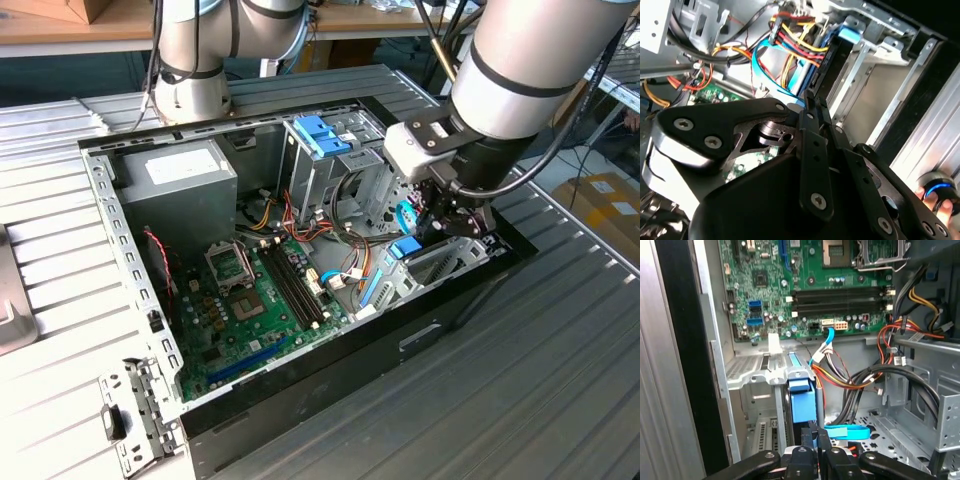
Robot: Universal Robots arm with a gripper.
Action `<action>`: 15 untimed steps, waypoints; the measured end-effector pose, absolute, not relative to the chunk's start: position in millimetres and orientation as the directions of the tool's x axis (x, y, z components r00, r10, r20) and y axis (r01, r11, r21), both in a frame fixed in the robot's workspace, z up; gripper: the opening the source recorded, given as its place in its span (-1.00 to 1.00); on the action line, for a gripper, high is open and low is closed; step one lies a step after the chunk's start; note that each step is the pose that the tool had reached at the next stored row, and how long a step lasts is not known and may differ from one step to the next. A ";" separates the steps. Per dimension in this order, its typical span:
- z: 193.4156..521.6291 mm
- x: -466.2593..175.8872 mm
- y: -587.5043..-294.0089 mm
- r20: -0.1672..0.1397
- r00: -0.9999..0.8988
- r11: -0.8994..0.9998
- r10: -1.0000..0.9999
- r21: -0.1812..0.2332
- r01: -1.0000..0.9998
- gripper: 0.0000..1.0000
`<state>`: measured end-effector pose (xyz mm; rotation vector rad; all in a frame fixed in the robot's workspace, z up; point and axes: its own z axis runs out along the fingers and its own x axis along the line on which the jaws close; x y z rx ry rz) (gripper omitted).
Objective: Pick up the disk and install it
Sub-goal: 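Insert the second disk wire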
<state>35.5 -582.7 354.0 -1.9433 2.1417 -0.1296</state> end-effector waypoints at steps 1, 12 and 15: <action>353.8 35.6 -582.7 -0.123 -0.080 0.108 -0.989 -0.245 -0.963 -0.68; 350.0 36.0 -582.7 -0.130 -0.076 0.110 -0.989 -0.276 -0.955 -0.68; 348.6 39.6 -582.7 -0.130 -0.068 0.102 -0.989 -0.276 -0.956 -0.68</action>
